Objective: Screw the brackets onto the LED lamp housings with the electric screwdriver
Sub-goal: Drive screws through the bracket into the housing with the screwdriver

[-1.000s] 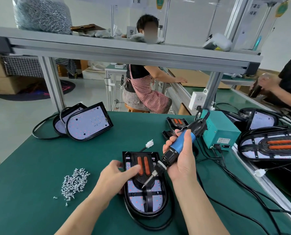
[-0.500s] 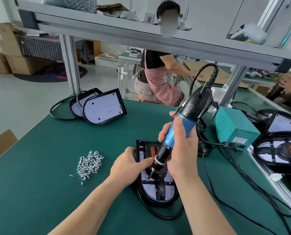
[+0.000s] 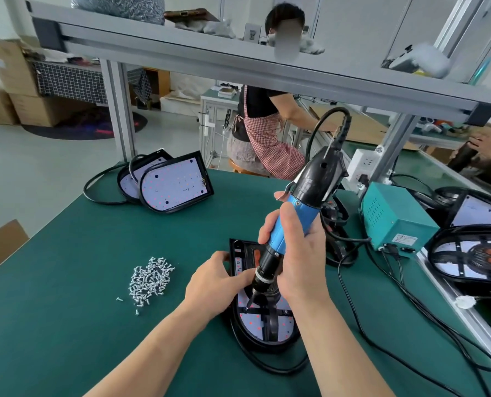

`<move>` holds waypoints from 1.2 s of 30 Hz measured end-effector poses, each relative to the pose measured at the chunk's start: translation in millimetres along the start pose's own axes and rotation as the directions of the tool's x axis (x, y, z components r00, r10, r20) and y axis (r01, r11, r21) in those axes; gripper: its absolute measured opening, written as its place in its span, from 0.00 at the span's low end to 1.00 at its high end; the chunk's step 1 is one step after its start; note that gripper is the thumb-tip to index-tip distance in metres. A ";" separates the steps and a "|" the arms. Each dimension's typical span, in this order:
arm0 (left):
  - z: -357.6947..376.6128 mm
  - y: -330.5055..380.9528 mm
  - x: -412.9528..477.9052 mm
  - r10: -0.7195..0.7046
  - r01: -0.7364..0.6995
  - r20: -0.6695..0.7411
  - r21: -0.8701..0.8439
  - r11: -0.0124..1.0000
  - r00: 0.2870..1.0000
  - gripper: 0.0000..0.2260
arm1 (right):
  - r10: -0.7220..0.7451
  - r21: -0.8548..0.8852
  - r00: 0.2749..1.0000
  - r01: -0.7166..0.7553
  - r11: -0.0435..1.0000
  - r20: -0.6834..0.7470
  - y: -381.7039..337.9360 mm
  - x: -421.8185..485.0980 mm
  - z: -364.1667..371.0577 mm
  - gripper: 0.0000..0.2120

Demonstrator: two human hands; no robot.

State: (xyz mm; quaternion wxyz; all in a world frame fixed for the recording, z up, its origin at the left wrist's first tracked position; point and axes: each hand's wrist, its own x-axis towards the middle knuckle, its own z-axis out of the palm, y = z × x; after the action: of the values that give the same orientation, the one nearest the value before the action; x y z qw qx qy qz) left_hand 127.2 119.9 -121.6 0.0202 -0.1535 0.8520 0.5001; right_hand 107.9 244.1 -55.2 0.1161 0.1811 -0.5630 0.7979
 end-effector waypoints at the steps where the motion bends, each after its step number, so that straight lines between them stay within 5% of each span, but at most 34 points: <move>1: -0.1 0.7 0.0 0.003 -0.003 0.003 0.002 1.000 1.000 0.39 | -0.001 -0.007 1.000 0.001 1.000 0.006 0.0 0.1 0.4 0.08; 24: 3.3 4.0 -4.2 -0.005 0.004 0.011 0.004 1.000 1.000 0.33 | 0.050 0.070 0.995 -0.056 0.996 0.087 14.2 7.0 -6.8 0.09; 33: -3.0 3.3 -5.9 0.005 -0.001 0.050 -0.073 0.997 0.999 0.27 | 0.029 0.423 0.999 -0.010 0.906 -0.039 -4.9 23.0 -36.8 0.08; 36: -2.0 -1.7 -4.7 0.026 -0.023 0.039 -0.063 0.998 0.999 0.24 | 0.210 0.569 0.957 -0.062 0.820 -0.198 1.4 27.9 -55.9 0.05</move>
State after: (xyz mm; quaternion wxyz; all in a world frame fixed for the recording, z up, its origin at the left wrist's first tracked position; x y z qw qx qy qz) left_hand 132.4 118.6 -121.2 0.0260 -0.1338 0.8371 0.5298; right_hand 73.2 295.7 -61.5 0.0710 0.0631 -0.2983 0.9497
